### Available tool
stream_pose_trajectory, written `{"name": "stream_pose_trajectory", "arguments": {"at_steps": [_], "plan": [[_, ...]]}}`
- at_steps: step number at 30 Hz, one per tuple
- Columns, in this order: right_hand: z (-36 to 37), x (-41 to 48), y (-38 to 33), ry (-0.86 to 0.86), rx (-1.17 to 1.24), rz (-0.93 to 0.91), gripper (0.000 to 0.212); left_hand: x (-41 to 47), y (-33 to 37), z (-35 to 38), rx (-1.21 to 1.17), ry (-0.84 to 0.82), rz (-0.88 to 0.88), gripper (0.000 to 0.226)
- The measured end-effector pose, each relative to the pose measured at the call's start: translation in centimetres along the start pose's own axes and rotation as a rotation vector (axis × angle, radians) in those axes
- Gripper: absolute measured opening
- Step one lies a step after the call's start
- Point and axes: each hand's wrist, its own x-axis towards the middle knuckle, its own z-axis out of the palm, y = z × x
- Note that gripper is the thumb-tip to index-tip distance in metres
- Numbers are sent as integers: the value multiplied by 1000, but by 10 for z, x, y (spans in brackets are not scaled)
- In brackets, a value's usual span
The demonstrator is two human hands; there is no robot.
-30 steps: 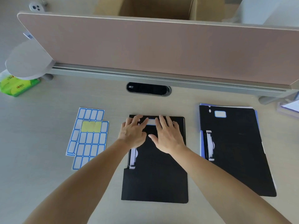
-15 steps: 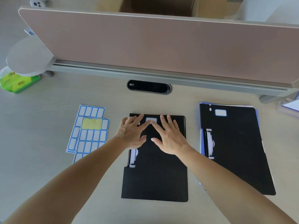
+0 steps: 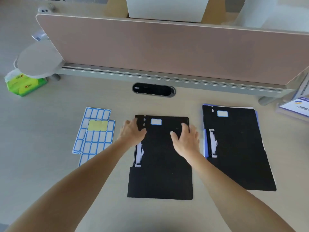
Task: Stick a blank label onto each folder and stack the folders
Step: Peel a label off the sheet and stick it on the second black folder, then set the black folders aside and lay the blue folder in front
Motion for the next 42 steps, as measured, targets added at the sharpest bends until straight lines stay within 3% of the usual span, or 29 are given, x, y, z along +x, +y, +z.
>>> {"name": "stream_pose_trajectory", "arguments": {"at_steps": [2, 5, 10, 15, 19, 24, 27, 32, 35, 39, 42], "plan": [[1, -4, 11, -11, 170, 214, 64, -8, -12, 6, -199, -87, -195, 45], [0, -11, 20, 15, 402, 423, 55, -12, -25, 14, -550, -172, -287, 35], [-4, -13, 22, -38, 508, 456, 43, -16, -31, 20, -827, -191, -346, 28], [-11, -20, 21, -131, 562, 440, 45, -17, -41, 23, -684, -59, -233, 23], [-12, -39, 11, -80, 613, 301, 41, -25, -60, 19, -851, -161, -145, 31], [-17, -65, -20, -34, 646, 189, 25, -42, -80, 6, -878, -51, -62, 46], [-30, -87, -37, -25, 667, 150, 28, -52, -82, -13, -1039, -39, -88, 33], [-53, -129, -40, 37, 541, 183, 31, -67, -60, -37, -1046, -55, -47, 24], [-67, -141, -19, 129, 562, 249, 43, -80, -28, -41, -1000, -112, 16, 27], [-98, -144, 24, 193, 555, 304, 42, -100, 16, -27, -911, -258, 43, 33], [-124, -134, 66, 192, 515, 264, 44, -108, 48, -5, -815, -314, 33, 21]]}}
